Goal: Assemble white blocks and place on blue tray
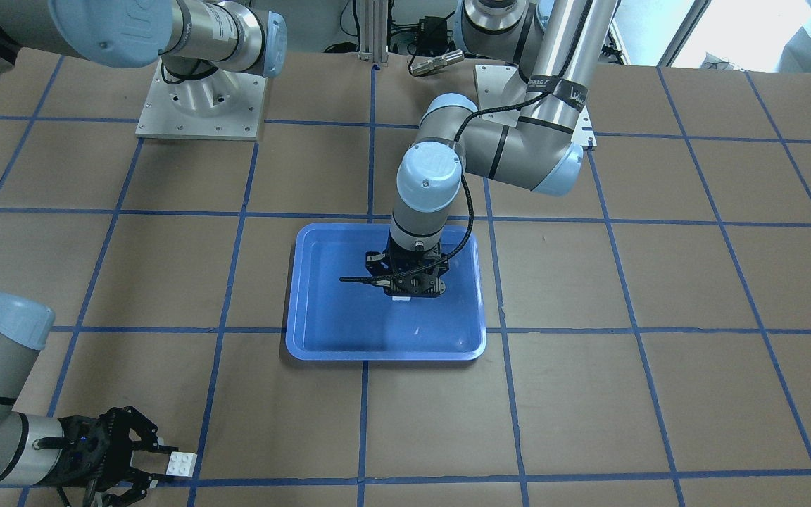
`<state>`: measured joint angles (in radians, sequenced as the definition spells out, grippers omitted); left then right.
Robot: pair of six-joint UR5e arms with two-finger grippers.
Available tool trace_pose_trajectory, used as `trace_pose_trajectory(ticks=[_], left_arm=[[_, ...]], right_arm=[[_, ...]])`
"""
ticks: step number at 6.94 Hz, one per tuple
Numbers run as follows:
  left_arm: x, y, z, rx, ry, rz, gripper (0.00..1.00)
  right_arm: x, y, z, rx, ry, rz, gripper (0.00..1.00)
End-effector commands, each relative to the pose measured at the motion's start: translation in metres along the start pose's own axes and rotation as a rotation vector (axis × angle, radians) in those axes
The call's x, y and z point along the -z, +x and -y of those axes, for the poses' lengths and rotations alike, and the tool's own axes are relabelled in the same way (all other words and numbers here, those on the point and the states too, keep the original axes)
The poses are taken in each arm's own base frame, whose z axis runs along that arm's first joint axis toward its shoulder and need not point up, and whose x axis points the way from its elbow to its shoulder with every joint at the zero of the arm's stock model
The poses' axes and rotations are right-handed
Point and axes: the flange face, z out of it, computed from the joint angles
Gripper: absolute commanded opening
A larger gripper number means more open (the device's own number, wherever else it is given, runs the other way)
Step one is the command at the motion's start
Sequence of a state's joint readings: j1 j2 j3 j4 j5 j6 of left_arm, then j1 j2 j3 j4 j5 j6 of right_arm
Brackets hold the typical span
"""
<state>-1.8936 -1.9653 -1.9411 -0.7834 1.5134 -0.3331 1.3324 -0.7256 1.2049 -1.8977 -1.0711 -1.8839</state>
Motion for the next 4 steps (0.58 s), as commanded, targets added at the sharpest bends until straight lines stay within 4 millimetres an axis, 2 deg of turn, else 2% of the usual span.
trace_pose_trajectory(ticks=[1, 2, 4], left_arm=[[-0.003, 0.000, -0.001, 0.014, -0.007, -0.003, 0.60], [-0.002, 0.002, -0.001, 0.016, -0.006, -0.012, 0.66], [-0.003, 0.004, -0.003, 0.010, -0.009, -0.011, 0.73]], right_arm=[[0.013, 0.003, 0.011, -0.016, -0.008, 0.049, 0.00], [0.019, 0.003, 0.014, -0.026, -0.002, 0.066, 0.00], [0.052, -0.006, 0.034, -0.028, 0.002, 0.072, 0.00]])
